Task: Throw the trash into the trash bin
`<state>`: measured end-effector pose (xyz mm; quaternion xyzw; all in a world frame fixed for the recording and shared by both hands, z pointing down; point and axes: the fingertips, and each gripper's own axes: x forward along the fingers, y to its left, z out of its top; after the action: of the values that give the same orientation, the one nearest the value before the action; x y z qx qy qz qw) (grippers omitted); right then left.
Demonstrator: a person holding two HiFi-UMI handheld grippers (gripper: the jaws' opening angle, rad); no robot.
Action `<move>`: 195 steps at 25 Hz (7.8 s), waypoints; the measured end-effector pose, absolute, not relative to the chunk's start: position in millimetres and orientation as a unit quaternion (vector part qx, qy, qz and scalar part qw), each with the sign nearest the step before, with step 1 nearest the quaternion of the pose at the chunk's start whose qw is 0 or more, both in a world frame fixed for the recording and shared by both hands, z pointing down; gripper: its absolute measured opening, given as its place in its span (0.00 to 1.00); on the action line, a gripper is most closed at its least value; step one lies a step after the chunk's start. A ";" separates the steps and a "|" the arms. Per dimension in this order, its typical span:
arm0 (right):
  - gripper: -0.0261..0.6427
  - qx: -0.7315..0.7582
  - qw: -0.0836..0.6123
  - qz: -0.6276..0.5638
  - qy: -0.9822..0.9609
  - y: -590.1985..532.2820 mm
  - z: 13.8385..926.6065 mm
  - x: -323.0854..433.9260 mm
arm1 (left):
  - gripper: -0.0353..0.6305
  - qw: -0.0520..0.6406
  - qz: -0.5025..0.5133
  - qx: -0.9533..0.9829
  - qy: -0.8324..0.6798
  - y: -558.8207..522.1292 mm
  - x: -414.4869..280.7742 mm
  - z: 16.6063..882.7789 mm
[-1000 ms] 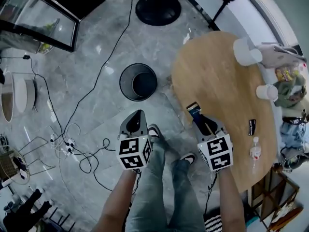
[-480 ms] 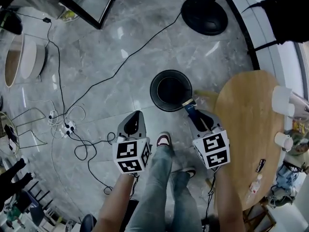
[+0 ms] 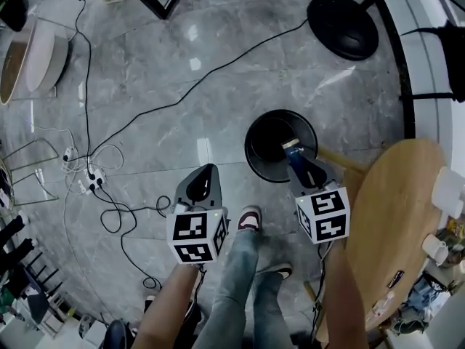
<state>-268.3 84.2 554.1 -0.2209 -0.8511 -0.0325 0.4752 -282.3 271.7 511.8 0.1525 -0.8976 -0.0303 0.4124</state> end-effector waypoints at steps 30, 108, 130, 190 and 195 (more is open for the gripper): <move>0.34 -0.139 0.453 0.028 -0.880 39.2 513.8 -232.8 | 0.07 0.417 -0.005 0.217 -0.882 228.6 -265.1 503.1; 0.28 0.091 0.604 0.007 -0.791 -357.9 526.6 279.2 | 0.07 0.395 0.124 0.547 -0.728 -218.8 98.3 504.3; 0.25 0.095 0.615 -0.017 -0.782 -348.8 496.5 273.1 | 0.07 0.387 0.106 0.540 -0.740 -205.5 77.5 487.9; 0.25 -0.243 0.483 -0.262 -0.800 56.2 409.8 -260.9 | 0.07 0.360 -0.049 0.172 -0.916 262.6 -268.8 416.7; 0.25 -0.223 0.451 -0.194 -0.842 82.3 410.4 -306.4 | 0.07 0.347 -0.048 0.168 -0.921 274.3 -302.2 414.9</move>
<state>-306.4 82.3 410.4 -0.2225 -0.8425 -0.1940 0.4506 -302.2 274.3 414.9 0.1685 -0.9212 -0.0485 0.3473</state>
